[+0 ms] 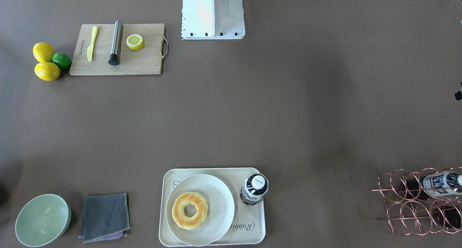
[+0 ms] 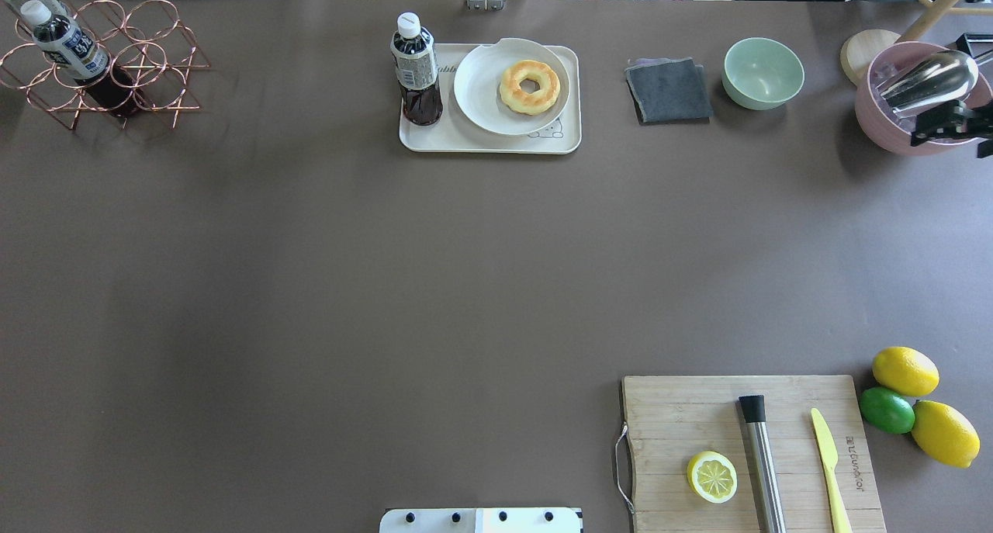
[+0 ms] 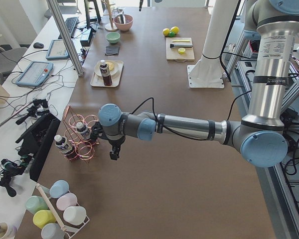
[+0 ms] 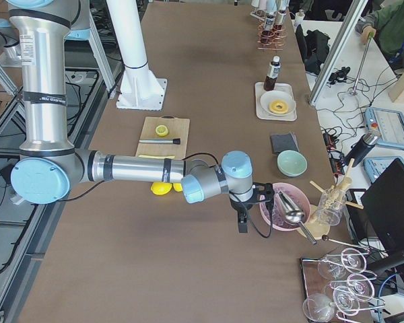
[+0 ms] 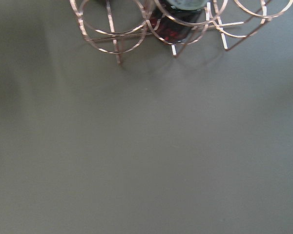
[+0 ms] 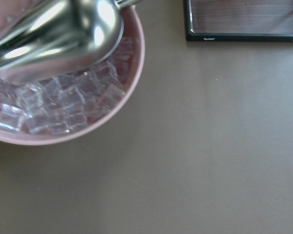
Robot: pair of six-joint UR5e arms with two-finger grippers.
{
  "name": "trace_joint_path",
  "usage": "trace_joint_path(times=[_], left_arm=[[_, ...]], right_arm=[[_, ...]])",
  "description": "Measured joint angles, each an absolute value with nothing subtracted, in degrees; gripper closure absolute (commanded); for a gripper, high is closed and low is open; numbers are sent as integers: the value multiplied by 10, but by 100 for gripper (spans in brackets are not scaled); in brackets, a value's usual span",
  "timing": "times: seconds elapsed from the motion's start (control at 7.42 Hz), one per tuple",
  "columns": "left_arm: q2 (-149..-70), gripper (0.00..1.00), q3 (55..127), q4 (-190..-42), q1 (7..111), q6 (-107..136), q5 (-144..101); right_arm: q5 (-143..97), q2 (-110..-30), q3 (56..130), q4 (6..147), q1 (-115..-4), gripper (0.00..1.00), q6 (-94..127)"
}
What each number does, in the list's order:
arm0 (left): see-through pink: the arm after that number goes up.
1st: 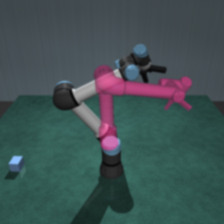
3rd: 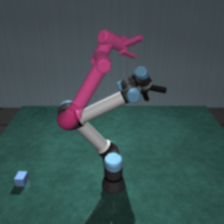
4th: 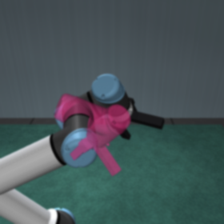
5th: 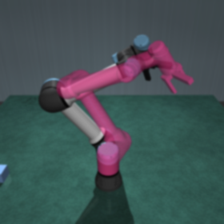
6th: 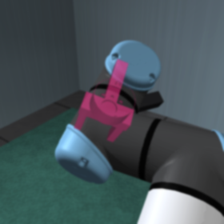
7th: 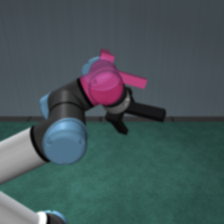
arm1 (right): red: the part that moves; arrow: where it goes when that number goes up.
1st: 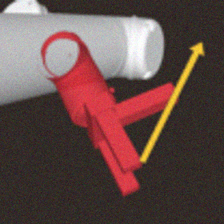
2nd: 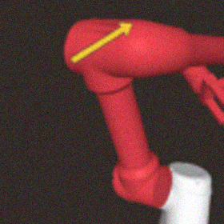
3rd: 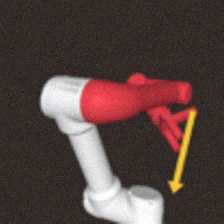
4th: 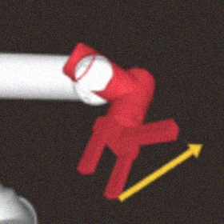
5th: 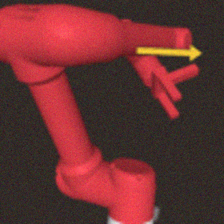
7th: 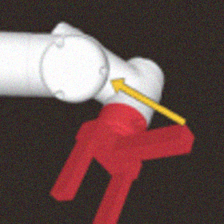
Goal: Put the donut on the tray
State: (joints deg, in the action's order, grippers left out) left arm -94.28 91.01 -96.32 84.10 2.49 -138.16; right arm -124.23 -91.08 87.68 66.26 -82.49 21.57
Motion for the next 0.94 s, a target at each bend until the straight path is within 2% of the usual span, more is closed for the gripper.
trace_joint_path(times=[0.4, 0.94], left_arm=[[-958, 1, 855, -949, 855, -142, -1305], [-944, 1, 848, -906, 860, -162, -1315]], right_arm=[[-1268, -895, 852, 813, -925, 0, -38], [-1340, -896, 858, 890, -949, 0, -85]])
